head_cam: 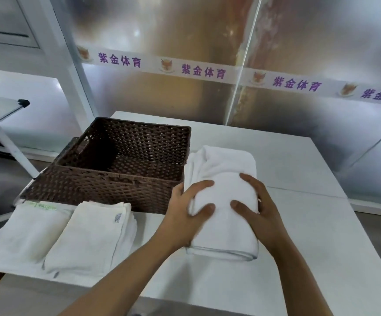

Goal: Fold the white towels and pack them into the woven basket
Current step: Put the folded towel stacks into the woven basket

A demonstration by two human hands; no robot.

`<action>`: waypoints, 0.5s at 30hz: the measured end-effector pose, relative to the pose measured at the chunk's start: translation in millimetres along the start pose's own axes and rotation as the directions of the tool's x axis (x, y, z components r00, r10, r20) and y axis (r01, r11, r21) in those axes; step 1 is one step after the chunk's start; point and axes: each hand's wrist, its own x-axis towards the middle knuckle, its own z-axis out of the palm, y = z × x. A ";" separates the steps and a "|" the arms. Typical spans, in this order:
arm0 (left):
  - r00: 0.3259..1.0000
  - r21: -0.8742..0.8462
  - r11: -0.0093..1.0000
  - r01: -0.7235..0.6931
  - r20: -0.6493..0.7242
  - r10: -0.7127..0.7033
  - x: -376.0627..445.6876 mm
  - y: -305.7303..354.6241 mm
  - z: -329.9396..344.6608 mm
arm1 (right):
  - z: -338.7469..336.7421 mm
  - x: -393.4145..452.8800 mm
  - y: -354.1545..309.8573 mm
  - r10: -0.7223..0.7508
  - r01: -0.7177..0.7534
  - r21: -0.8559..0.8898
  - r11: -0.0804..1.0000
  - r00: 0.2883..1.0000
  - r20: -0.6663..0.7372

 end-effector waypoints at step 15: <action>0.987 0.030 0.993 -0.118 -0.110 0.121 119.1 12.9 -197.8 | 136.1 149.7 -127.4 -0.168 0.163 0.062 0.985 0.983 0.074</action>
